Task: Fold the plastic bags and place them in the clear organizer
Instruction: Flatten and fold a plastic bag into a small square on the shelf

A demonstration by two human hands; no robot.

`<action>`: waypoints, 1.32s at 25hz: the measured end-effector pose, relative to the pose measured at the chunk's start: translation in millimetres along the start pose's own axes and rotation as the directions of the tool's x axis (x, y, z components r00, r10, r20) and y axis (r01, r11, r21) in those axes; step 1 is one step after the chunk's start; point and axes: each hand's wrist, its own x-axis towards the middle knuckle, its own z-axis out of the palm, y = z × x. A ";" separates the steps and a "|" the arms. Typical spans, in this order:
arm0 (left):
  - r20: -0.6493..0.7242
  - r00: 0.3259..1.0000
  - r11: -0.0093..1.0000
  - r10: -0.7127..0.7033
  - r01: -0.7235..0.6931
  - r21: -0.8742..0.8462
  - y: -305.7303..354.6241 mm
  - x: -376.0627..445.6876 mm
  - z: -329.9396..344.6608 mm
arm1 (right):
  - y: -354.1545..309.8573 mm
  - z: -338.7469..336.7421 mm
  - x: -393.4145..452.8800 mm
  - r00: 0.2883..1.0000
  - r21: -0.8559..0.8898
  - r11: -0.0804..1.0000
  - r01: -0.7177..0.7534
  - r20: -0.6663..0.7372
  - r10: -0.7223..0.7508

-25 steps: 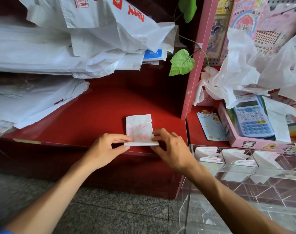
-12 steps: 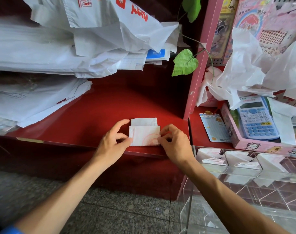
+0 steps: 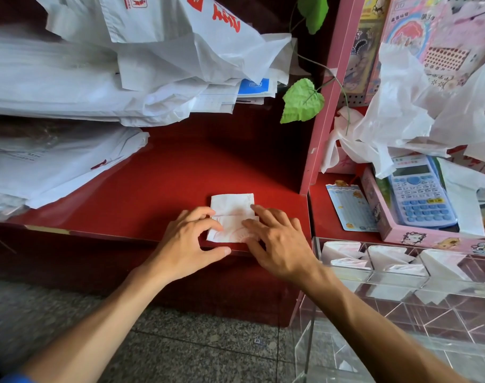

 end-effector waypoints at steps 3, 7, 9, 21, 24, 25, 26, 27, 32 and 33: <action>0.043 0.999 0.998 0.031 -0.033 0.056 0.4 -0.2 -2.7 | 1.1 -5.5 -1.2 0.990 -0.006 0.999 0.034 0.138 -0.033; 0.062 0.998 1.000 0.015 -0.016 0.023 -6.7 4.0 -3.3 | 2.2 -11.2 -2.2 0.989 -0.005 0.998 0.058 0.138 -0.057; 0.077 0.997 0.999 0.006 -0.003 -0.046 -10.6 4.7 -3.3 | 4.6 -11.1 -1.6 0.996 0.100 0.995 0.027 0.077 -0.035; -0.041 0.964 0.902 -0.263 0.231 -0.365 2.0 5.9 -5.2 | 10.4 -5.4 9.3 0.950 0.498 0.830 -0.252 -0.038 0.311; -0.086 0.953 0.901 -0.289 0.240 -0.362 4.5 8.5 -1.2 | 6.2 -3.6 13.1 0.916 0.521 0.788 -0.327 -0.033 0.401; -0.114 0.952 0.910 -0.284 0.230 -0.346 4.9 9.3 0.3 | 3.1 -3.1 13.6 0.904 0.524 0.779 -0.345 -0.038 0.426; -0.138 0.953 0.924 -0.269 0.215 -0.316 5.1 9.6 2.2 | 0.9 -1.7 14.1 0.898 0.518 0.780 -0.351 -0.050 0.438; -0.156 0.957 0.944 -0.246 0.199 -0.265 5.8 8.9 4.0 | -0.6 -0.1 14.6 0.896 0.500 0.791 -0.352 -0.064 0.439; -0.145 0.989 0.998 0.030 -0.021 0.067 11.4 7.4 13.7 | -3.5 4.0 14.7 0.894 0.435 0.827 -0.356 -0.100 0.437; -0.079 0.995 0.993 0.054 -0.046 0.108 13.9 8.1 15.2 | -4.0 4.7 14.0 0.898 0.419 0.839 -0.347 -0.111 0.426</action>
